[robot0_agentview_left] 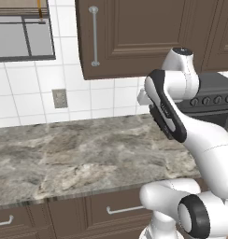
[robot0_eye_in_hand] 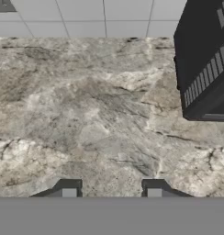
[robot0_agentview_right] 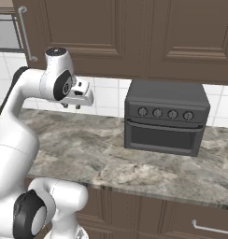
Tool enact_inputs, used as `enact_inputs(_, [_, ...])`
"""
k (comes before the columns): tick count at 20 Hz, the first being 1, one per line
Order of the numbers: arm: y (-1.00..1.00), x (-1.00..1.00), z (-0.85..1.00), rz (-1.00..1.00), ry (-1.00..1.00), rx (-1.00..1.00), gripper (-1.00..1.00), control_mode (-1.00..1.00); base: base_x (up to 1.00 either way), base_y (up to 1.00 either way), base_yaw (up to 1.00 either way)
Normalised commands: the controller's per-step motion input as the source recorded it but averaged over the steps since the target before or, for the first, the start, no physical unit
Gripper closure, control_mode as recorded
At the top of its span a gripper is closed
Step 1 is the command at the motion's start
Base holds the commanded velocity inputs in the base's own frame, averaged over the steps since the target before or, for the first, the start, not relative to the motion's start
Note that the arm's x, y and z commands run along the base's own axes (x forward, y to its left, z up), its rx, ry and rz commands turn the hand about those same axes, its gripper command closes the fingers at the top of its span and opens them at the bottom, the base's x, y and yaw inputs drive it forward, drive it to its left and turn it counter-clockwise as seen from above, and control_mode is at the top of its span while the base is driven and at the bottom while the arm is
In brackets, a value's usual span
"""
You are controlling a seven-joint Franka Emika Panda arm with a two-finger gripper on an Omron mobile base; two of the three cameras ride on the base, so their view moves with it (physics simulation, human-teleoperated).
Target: Open the cabinet and move the ladle to the pot. Then close the cabinet.
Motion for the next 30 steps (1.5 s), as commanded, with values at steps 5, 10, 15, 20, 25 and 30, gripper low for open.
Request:
enact_inputs(5, [0.0, -0.08, 0.0, 0.0, -0.05, 0.0, -1.0, -1.0, 0.0, 0.0, 0.0])
enact_inputs(10, [0.12, -0.15, 0.29, 0.0, -0.18, 0.0, -1.0, -1.0, 0.0, 0.0, 0.0])
enact_inputs(15, [0.23, -0.2, 0.5, 0.0, -0.25, 0.0, -1.0, -1.0, 0.0, 0.0, 0.0])
enact_inputs(20, [0.24, -0.21, 0.57, 0.0, -0.27, 0.0, -1.0, -1.0, 0.0, 0.0, 0.0])
enact_inputs(25, [0.2, -0.19, 0.55, 0.0, -0.29, 0.0, -1.0, -1.0, 0.0, 0.0, 0.0])
enact_inputs(30, [0.25, -0.14, 0.49, 0.0, -0.26, 0.0, -1.0, -1.0, 0.0, 0.0, 0.0])
